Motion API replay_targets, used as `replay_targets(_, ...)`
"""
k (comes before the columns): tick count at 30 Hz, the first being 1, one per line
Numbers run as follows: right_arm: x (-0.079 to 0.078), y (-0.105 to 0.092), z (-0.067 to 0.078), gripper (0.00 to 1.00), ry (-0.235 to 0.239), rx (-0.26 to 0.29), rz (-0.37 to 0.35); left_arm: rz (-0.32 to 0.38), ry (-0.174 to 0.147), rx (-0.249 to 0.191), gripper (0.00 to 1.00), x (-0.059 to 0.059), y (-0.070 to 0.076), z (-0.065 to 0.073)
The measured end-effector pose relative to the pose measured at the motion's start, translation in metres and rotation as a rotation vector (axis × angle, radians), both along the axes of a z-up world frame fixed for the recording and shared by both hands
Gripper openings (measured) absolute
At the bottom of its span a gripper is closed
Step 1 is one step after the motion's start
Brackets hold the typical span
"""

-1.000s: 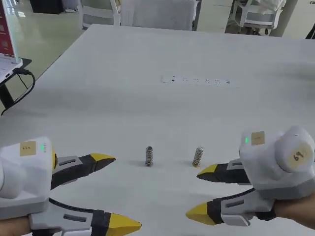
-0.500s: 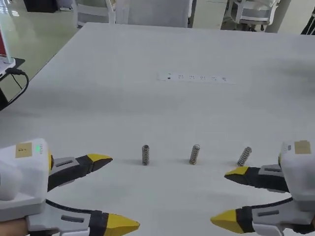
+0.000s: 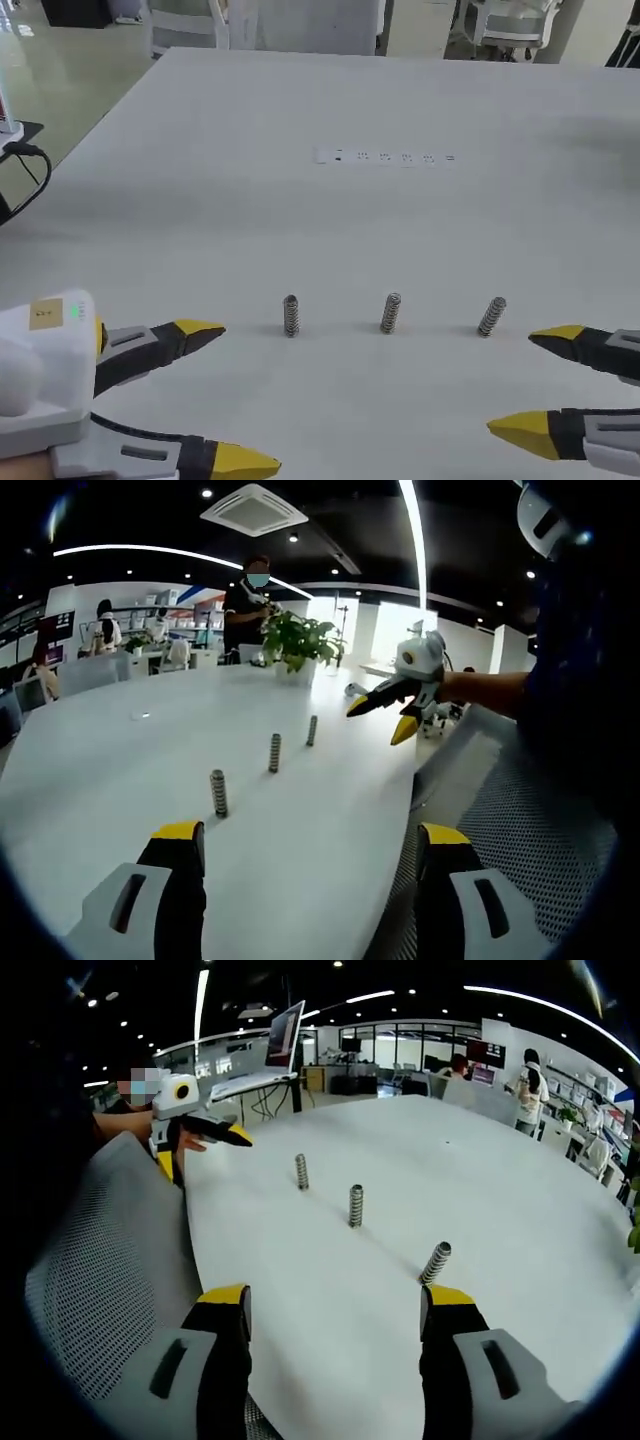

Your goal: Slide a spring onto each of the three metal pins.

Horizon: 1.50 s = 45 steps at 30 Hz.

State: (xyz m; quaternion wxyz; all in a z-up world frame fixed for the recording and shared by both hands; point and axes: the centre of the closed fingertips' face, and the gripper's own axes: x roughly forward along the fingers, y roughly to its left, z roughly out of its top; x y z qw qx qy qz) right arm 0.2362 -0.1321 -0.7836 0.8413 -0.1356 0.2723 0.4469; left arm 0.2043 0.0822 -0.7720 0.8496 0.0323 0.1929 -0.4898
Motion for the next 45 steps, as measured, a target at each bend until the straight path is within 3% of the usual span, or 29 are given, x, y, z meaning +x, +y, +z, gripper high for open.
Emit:
replay_targets(8,-0.001,-0.012,0.001,0.79,-0.026,0.016,-0.034,0.004,0.011,0.000,0.85,0.002,0.002,-0.004)
replay_targets(18,0.003,-0.020,0.002,0.99,-0.056,0.054,-0.073,0.011,0.015,-0.001,0.85,0.004,0.002,-0.006)
replay_targets(29,0.002,-0.026,0.000,0.99,-0.055,0.067,-0.086,0.039,0.017,0.001,0.88,0.007,0.005,-0.008)
replay_targets(35,0.003,-0.029,-0.001,0.99,-0.056,0.069,-0.098,0.072,0.015,-0.008,0.98,0.013,0.007,-0.007)
replay_targets(45,0.003,-0.030,-0.001,0.99,-0.052,0.064,-0.102,0.075,0.017,-0.008,0.98,0.013,0.008,-0.007)
